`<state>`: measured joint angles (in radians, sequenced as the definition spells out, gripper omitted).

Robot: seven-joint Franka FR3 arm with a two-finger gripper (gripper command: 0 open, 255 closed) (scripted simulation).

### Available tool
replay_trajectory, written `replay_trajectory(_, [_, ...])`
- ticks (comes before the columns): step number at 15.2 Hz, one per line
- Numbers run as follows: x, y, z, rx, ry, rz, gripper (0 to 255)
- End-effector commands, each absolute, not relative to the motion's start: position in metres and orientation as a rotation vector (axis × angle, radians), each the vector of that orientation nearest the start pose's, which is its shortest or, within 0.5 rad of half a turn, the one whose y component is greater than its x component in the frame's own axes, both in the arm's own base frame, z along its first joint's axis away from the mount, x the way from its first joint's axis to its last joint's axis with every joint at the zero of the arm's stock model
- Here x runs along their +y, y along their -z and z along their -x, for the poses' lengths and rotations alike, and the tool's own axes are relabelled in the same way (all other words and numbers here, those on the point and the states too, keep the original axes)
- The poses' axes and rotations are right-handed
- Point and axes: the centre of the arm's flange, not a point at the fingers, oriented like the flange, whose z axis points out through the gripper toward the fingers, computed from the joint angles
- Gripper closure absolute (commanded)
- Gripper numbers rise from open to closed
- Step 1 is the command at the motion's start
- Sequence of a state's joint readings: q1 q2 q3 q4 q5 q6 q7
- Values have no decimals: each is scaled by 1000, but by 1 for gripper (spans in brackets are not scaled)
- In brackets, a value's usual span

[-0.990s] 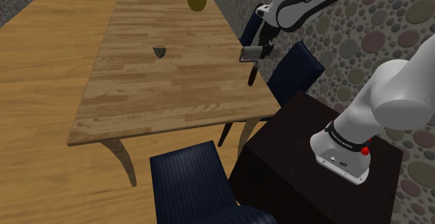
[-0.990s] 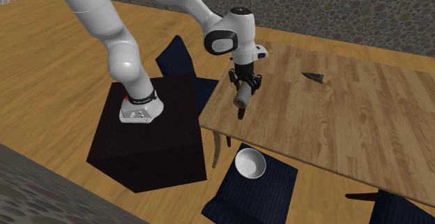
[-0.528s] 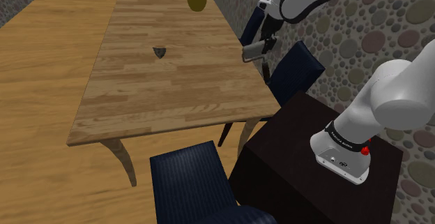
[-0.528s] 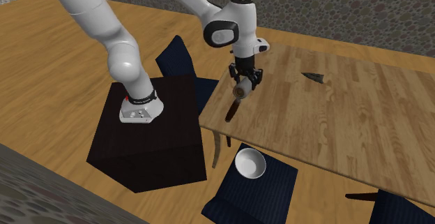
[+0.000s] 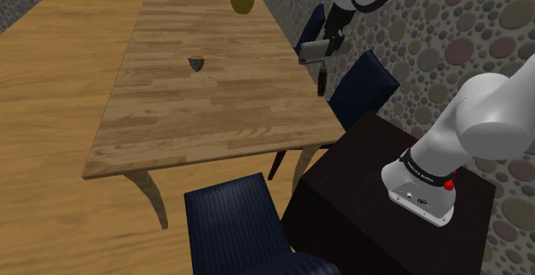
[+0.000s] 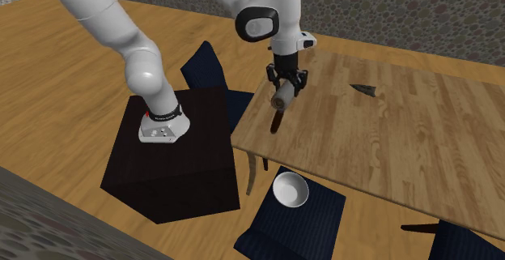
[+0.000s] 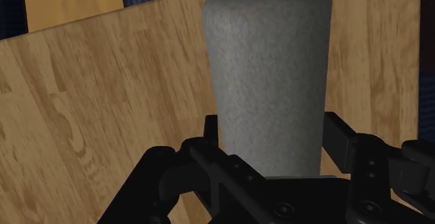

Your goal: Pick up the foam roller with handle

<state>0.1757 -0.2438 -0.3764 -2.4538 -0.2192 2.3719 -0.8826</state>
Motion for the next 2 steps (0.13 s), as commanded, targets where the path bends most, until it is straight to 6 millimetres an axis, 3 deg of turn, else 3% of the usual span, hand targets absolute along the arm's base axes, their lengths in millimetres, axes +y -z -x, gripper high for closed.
replay_trajectory(1, [-96,-405,-456,-1325,151,3001,255])
replay_trajectory(2, [-96,-405,-456,-1325,151,3001,255])
